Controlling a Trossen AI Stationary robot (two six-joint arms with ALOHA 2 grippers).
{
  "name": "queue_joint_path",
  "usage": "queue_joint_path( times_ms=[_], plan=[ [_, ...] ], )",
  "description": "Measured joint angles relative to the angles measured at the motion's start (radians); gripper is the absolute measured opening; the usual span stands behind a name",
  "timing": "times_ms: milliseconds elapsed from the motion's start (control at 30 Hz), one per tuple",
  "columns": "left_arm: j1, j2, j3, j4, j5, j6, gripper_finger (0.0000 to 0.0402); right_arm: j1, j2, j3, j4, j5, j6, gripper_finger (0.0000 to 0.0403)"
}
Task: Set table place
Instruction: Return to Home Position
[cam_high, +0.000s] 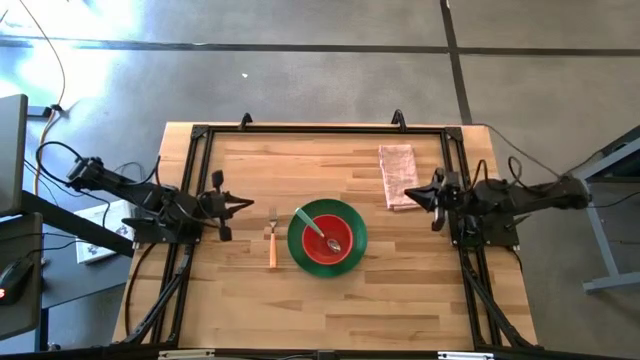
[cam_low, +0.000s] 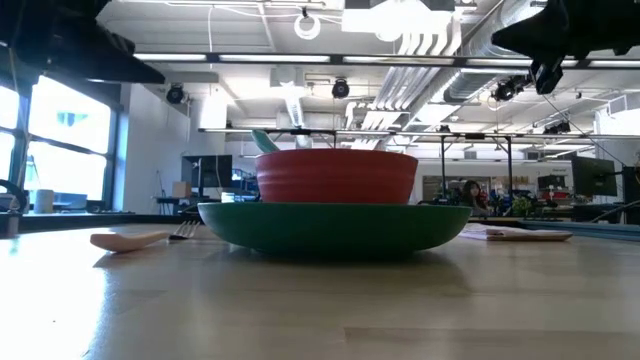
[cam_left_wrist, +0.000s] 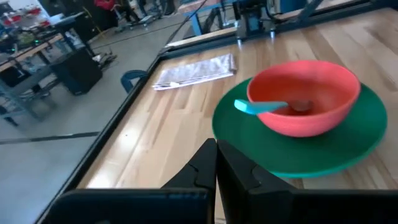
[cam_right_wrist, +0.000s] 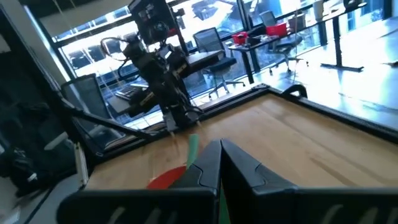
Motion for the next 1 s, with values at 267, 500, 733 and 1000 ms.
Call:
queue_joint_path(
  times_ms=[267, 500, 733, 1000],
  plan=[
    [0.0, -0.169, -0.091, -0.003, 0.002, 0.02, 0.0, -0.073, -0.253, 0.0, -0.173, -0.035, -0.044, 0.0],
    [0.001, -0.385, -0.176, 0.011, -0.038, 0.085, 0.0, -0.078, -0.275, -0.006, -0.253, -0.031, -0.019, 0.0],
    [0.018, -0.38, -0.245, 0.132, -0.052, 0.103, 0.0, -0.08, -0.282, -0.094, -0.217, -0.016, 0.043, 0.0],
    [0.182, -0.407, -0.305, 0.309, 0.117, 0.183, 0.0, -0.112, -0.283, -0.209, -0.034, -0.03, 0.027, 0.0]
  ],
)
